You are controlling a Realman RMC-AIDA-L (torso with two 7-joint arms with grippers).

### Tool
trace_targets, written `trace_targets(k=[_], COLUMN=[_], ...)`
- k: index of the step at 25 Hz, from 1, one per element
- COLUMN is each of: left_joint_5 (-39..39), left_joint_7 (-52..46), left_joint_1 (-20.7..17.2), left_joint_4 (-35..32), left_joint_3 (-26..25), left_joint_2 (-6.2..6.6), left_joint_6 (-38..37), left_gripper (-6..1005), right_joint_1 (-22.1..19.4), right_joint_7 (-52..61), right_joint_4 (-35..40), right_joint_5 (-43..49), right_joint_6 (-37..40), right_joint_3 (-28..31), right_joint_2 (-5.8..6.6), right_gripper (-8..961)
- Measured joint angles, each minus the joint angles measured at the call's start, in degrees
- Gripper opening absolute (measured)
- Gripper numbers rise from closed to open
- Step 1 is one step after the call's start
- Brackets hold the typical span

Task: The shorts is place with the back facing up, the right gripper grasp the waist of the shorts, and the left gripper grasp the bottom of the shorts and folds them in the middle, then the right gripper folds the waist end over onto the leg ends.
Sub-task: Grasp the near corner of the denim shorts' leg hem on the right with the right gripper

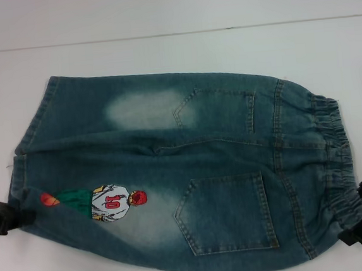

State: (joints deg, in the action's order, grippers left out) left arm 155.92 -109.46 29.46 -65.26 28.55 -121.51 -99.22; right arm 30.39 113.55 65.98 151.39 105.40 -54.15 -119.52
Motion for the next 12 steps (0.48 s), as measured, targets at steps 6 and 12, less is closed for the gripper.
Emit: trace_targets(k=[6, 12], left_joint_5=[-0.3, -0.3], left_joint_7=[0.0, 0.0], left_joint_1=[-0.1, -0.1], left_joint_4=[0.0, 0.0], left_joint_3=[0.0, 0.0], left_joint_2=[-0.03, -0.05], left_joint_6=[0.1, 0.1], left_gripper=[33, 33], right_joint_1=[-2.3, -3.8], right_joint_7=[-5.1, -6.3], right_joint_4=[-0.3, 0.0], right_joint_5=[-3.7, -4.3], right_joint_6=[-1.3, -1.7], right_joint_3=[-0.4, 0.2], right_joint_2=[-0.29, -0.10], right_gripper=[899, 880])
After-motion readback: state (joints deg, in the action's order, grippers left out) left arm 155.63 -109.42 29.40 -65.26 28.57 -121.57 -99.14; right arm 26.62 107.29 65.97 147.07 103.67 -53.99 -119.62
